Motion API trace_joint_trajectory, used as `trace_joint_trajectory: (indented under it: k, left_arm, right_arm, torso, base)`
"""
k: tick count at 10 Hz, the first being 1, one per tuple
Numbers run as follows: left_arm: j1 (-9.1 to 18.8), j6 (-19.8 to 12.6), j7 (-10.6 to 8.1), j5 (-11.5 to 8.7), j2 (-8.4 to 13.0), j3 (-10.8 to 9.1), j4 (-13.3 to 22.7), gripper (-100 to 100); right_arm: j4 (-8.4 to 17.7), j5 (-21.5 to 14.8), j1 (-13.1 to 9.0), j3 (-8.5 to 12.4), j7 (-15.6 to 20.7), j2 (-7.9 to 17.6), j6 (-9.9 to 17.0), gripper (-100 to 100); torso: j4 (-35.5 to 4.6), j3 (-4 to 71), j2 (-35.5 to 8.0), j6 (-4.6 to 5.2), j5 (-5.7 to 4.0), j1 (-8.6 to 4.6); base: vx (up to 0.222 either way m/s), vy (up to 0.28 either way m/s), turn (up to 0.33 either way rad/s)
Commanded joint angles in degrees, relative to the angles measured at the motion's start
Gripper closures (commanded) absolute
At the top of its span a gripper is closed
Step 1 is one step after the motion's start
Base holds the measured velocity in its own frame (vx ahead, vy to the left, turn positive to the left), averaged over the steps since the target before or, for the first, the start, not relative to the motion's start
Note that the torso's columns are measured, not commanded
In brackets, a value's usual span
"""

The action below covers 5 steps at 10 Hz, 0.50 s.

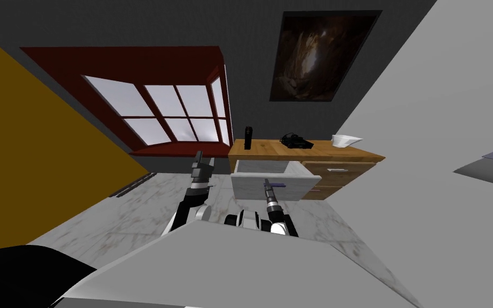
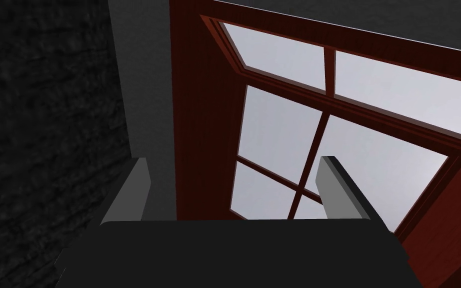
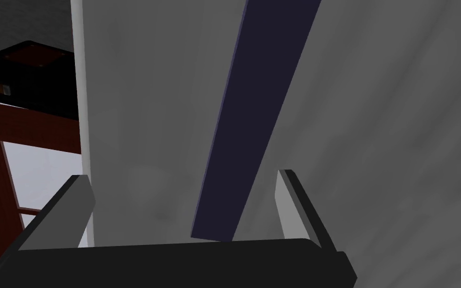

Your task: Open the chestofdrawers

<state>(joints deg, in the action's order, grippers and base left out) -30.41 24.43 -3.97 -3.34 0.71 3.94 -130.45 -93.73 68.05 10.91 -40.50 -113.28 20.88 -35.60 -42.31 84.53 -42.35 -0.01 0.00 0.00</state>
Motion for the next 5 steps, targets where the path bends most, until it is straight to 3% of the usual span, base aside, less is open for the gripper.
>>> trace_joint_trajectory:
  k: [1,4,5]
  left_arm:
    - [0.0,0.0,0.0,0.0,0.0,0.0,0.0,0]
    - [0.0,0.0,0.0,0.0,0.0,0.0,0.0,0]
    - [0.0,0.0,0.0,0.0,0.0,0.0,0.0,0]
  right_arm:
    - [-2.6,2.8,-1.0,2.7,2.8,-0.1,4.5,-100]
    - [-5.1,5.9,-2.2,5.7,5.8,-0.3,9.8,-100]
    - [-4.1,5.3,-1.7,4.9,4.8,0.0,8.7,-100]
  torso:
    - [0.0,0.0,0.0,0.0,0.01,0.01]
    - [-0.2,0.0,-0.1,0.02,0.08,0.06]
    - [-0.3,-0.1,-0.3,0.03,0.13,0.08]
  base:
    - [-0.053,0.022,-0.065]
    - [-0.053,0.025,-0.071]
    - [-0.018,0.006,-0.014]
